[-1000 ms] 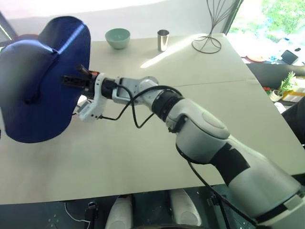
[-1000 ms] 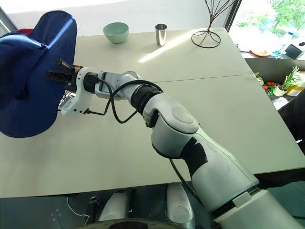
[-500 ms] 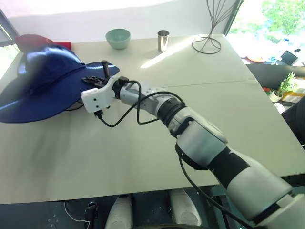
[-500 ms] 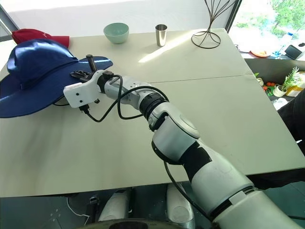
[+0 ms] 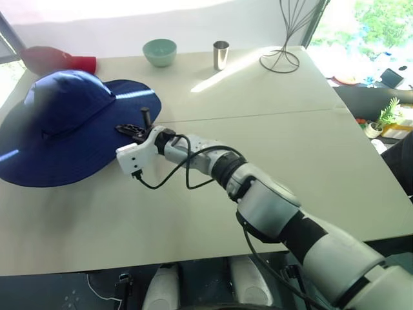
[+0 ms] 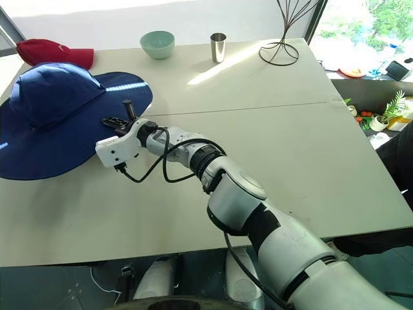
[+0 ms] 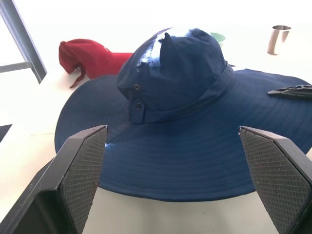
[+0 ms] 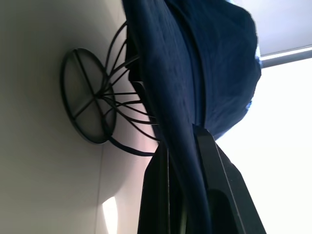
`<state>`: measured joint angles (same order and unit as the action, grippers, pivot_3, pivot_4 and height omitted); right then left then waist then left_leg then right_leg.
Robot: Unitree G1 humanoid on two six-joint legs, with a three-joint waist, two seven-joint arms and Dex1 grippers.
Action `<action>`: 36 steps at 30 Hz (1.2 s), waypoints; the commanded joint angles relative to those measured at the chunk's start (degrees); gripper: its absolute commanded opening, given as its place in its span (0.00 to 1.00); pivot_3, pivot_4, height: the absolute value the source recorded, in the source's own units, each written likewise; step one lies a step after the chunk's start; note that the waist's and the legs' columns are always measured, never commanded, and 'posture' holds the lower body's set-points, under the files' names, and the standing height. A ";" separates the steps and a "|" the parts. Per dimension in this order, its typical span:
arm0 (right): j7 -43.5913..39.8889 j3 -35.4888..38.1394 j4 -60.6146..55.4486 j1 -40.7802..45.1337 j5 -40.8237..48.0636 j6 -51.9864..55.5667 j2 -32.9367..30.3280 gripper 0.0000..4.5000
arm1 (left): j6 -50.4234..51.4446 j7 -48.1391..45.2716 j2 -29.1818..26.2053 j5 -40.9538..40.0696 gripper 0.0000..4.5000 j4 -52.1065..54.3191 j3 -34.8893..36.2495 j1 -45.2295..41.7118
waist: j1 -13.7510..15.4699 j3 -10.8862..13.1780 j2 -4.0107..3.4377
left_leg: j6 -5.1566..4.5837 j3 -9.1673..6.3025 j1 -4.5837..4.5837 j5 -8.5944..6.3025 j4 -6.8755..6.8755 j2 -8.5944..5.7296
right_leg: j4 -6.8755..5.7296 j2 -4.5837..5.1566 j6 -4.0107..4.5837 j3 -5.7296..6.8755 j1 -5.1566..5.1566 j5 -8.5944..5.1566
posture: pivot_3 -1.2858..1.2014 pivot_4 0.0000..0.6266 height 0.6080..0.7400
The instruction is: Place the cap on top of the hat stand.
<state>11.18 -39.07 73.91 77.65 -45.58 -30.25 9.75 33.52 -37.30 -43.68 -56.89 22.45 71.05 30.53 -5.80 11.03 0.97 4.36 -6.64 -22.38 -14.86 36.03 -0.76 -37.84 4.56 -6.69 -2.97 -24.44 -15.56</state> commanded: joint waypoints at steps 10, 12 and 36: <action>1.59 -3.20 -0.98 -3.25 -2.60 1.47 1.21 0.29 | 0.74 -1.06 -2.66 0.88 1.00 -1.28 0.87 -1.53 | 0.04 -0.01 0.02 | 0.03 0.00 0.01 0.02 0.01 0.00 | -0.06 0.00 0.01 0.00 0.00 0.00 | 0.52 0.24 1.00; 0.21 -3.16 -1.55 -4.23 -2.21 1.02 1.02 0.51 | 0.88 -1.35 -2.86 1.16 1.00 -1.48 0.51 -1.82 | -0.02 -0.01 0.02 | 0.04 0.00 0.02 0.02 0.01 0.00 | -0.06 0.00 0.01 0.00 0.00 -0.01 | 0.52 0.24 1.00; -79.54 26.59 -60.92 -14.61 66.41 59.29 -42.60 0.99 | 1.59 -5.94 -3.46 5.19 1.00 -3.13 -0.05 -1.33 | 0.27 0.03 0.01 | 0.01 0.05 0.14 0.02 0.09 0.25 | -0.04 -0.16 0.07 0.04 0.17 -0.04 | 0.52 0.24 1.00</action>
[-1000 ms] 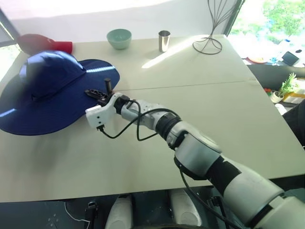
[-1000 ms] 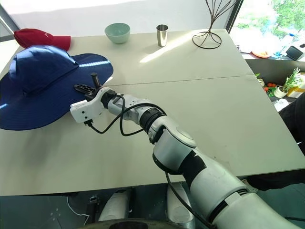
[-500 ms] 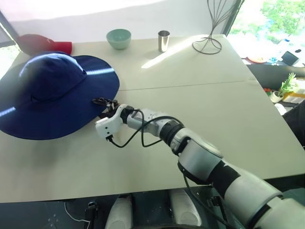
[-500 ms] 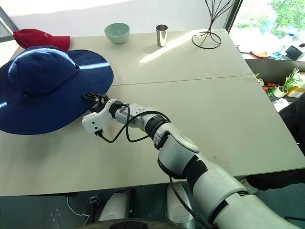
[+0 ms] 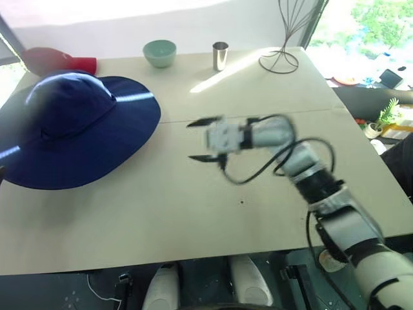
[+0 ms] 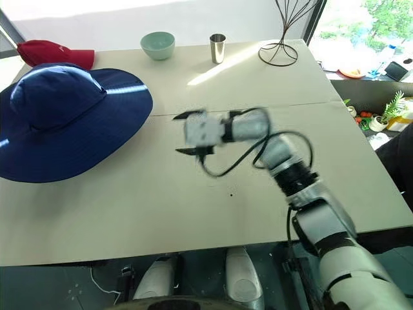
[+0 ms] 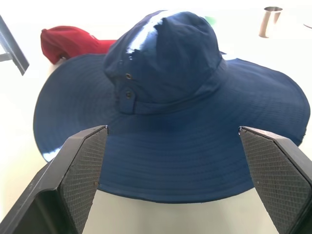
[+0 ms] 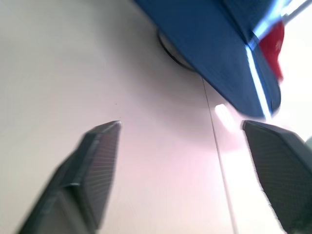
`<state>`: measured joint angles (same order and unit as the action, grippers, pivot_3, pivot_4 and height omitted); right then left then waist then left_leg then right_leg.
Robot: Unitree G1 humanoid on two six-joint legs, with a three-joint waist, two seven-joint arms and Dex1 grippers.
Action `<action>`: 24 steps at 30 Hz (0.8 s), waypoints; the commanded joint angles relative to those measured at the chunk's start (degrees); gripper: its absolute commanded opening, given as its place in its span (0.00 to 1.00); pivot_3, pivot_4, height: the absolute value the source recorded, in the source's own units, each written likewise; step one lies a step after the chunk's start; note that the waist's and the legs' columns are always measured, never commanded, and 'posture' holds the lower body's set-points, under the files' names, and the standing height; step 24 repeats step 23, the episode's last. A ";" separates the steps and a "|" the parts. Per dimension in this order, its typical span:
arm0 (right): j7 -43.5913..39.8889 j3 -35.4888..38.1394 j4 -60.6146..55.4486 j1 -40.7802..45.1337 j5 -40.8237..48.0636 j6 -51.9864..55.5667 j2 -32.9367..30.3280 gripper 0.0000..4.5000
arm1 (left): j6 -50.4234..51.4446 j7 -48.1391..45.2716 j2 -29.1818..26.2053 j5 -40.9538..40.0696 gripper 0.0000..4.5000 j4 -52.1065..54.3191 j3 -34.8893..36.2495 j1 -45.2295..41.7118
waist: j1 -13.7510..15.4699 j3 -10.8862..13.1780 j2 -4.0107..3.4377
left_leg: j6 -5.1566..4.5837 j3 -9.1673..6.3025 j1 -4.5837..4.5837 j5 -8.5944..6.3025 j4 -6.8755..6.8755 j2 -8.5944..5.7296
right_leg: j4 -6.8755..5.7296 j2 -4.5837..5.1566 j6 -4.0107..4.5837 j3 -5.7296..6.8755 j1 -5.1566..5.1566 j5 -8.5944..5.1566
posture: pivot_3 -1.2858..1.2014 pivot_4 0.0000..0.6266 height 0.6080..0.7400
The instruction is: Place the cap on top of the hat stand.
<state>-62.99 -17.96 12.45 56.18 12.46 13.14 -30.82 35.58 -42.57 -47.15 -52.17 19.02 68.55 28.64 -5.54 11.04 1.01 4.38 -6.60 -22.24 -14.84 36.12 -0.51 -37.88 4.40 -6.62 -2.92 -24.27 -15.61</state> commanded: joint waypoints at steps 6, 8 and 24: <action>-20.47 7.02 21.67 20.84 7.93 22.04 -9.03 0.99 | -0.47 -2.52 1.43 0.36 1.00 -0.42 5.02 3.08 | 0.26 0.01 -0.02 | -0.05 0.08 -0.03 -0.03 -0.09 0.01 | 0.17 0.02 0.08 0.02 -0.02 -0.04 | 0.52 0.24 1.00; -21.97 6.71 28.39 23.81 5.67 19.91 -9.08 0.99 | -0.24 -2.91 1.72 -0.20 1.00 -1.21 6.43 3.85 | 0.15 0.01 -0.02 | -0.06 0.10 -0.07 -0.04 -0.09 0.01 | 0.25 0.02 0.07 0.03 -0.01 -0.04 | 0.52 0.24 1.00; -29.50 7.18 36.46 26.71 2.13 13.16 -7.48 0.99 | -0.48 -6.26 3.07 -1.65 1.00 0.49 10.32 7.96 | 0.06 0.09 -0.15 | -0.05 0.19 -0.11 -0.04 -0.08 0.02 | 0.26 0.05 0.05 0.02 -0.08 -0.03 | 0.52 0.24 1.00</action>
